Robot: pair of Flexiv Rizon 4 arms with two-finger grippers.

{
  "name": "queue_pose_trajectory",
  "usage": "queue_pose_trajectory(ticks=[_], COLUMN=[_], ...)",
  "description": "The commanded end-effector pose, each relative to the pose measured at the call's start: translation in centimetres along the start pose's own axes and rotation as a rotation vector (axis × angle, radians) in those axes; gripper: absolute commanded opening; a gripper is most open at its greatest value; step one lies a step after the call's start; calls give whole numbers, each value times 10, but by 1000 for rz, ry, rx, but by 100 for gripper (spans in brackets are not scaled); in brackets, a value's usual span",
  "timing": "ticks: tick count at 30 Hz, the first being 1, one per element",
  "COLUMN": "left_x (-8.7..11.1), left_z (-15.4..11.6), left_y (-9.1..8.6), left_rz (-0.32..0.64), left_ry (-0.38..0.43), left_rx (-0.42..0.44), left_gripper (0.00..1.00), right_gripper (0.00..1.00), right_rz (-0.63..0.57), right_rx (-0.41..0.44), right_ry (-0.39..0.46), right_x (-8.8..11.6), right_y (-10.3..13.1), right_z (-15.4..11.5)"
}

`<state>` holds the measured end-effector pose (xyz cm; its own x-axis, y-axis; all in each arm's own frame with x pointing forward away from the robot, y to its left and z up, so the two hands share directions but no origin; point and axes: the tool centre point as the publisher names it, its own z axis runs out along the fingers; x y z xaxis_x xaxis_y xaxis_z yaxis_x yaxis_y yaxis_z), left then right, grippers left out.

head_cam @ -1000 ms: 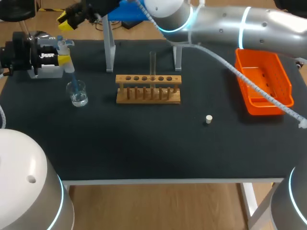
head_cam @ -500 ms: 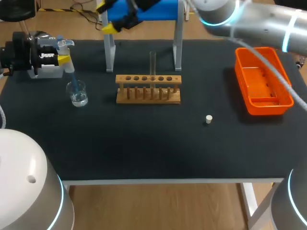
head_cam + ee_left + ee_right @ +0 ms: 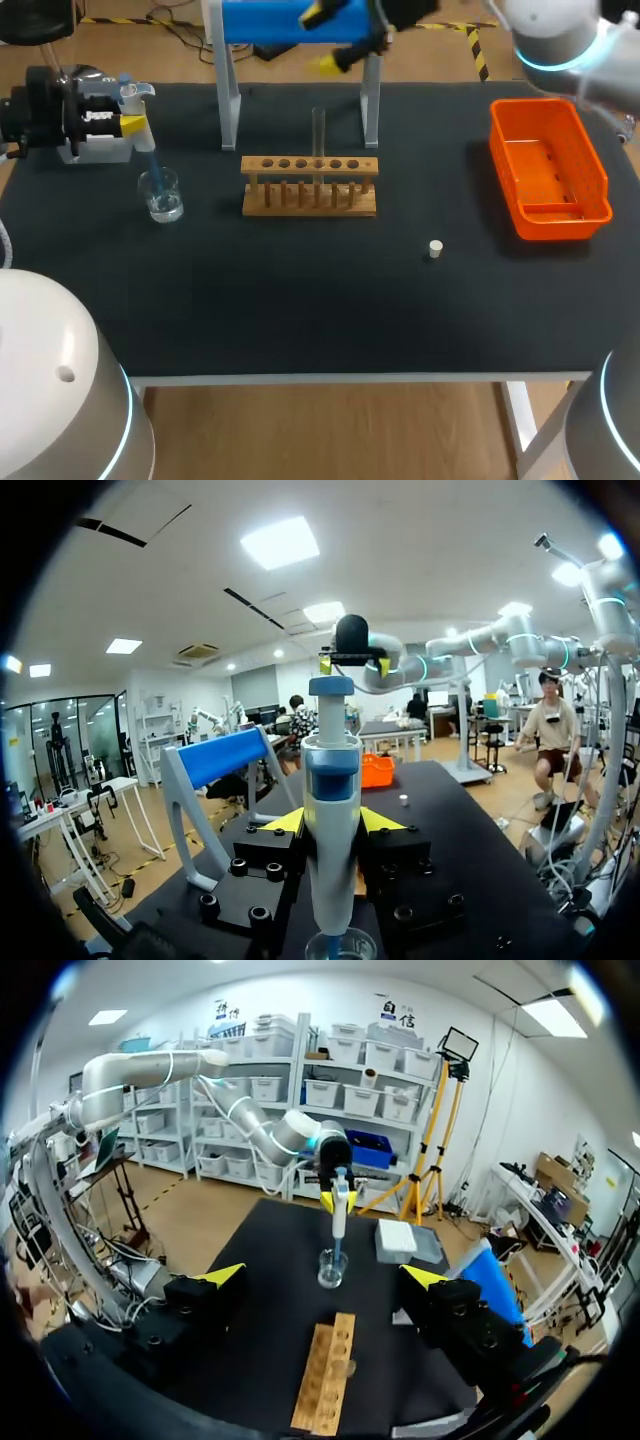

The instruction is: Invert the test tube, pick up the pipette, mount the tip to pipette, aspirate from beaker and dispense into the tube, eject the tip, return the pipette, and cap with the stopper.

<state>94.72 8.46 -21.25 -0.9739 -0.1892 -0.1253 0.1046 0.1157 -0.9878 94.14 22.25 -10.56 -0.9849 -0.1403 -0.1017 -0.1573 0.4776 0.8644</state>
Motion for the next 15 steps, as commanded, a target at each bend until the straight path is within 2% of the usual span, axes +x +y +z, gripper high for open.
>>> queue_pose_trajectory(ticks=[1, 8, 15], left_x=[0, 0, 0], left_z=[-1, -1, -1], left_y=[-1, -1, -1], left_rz=[-1, -1, -1], left_ry=[3, 3, 3], left_rx=[-1, -1, -1], left_gripper=[0, 0, 0], right_gripper=[100, 100, 100], right_rz=[10, 16, 22], right_rx=[-24, -12, -27], right_ry=[-48, -33, 8], right_x=[24, 32, 35], right_y=[-26, -58, -87], right_z=[-34, -29, -10])
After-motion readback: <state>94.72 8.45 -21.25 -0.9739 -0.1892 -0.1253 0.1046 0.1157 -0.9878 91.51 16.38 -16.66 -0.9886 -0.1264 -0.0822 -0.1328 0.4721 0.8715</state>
